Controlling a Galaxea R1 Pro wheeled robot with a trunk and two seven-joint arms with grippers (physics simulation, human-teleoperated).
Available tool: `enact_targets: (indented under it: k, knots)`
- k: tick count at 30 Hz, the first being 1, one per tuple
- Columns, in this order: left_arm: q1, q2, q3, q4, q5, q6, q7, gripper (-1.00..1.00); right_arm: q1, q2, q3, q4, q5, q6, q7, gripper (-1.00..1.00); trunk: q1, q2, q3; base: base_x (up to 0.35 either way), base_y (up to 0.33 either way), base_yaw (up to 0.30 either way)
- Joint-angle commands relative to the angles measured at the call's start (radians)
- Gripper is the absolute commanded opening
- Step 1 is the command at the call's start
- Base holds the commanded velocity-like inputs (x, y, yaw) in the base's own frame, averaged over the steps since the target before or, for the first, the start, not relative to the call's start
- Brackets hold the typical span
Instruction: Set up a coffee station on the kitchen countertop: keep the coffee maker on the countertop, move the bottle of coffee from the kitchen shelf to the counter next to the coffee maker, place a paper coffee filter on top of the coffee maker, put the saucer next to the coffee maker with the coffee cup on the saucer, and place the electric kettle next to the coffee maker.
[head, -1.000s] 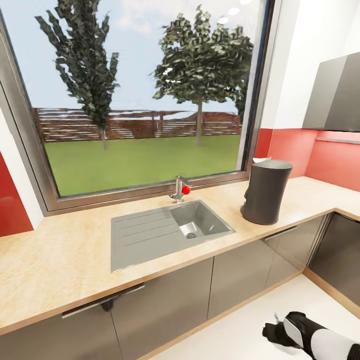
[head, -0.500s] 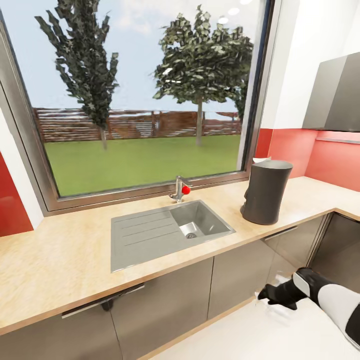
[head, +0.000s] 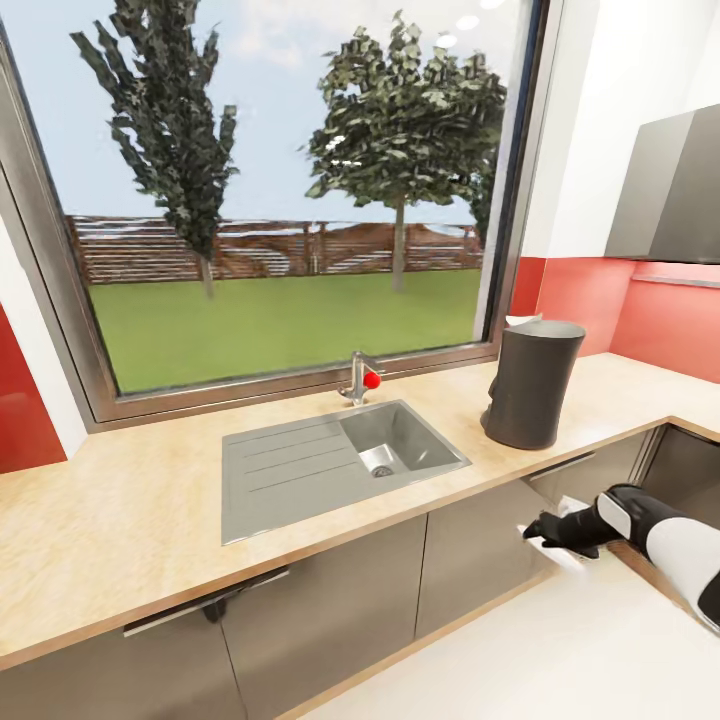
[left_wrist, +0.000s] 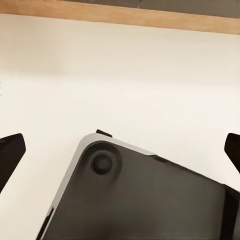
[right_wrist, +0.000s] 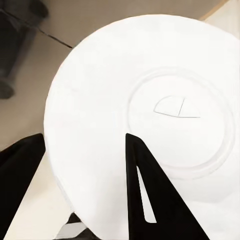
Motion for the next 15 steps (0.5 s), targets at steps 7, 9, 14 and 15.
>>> enact_targets:
  k: [7,9,14,15]
  knots:
    - [0.001,0.004,0.000,-0.002,0.011,0.000,-0.009,1.00,-0.071,-0.002,0.000,0.001,0.092,-0.044,-0.007,-1.00,0.000,0.000,0.000,0.000,0.000,0.000]
    - [0.001,0.005,0.000,-0.002,0.011,0.000,-0.009,1.00,-0.104,-0.003,0.000,0.002,0.167,-0.091,-0.010,-1.00,0.000,0.000,0.000,0.000,0.000,0.000]
    - [0.001,0.005,0.000,-0.002,0.011,0.000,-0.009,1.00,-0.125,-0.004,0.000,0.002,0.176,-0.110,-0.010,-1.00,0.000,0.000,0.000,0.000,0.000,0.000]
    - [0.001,0.005,0.000,-0.002,0.011,0.000,-0.009,1.00,-0.127,-0.005,0.000,0.001,0.176,-0.111,-0.010,-1.00,0.000,0.000,0.000,0.000,0.000,0.000]
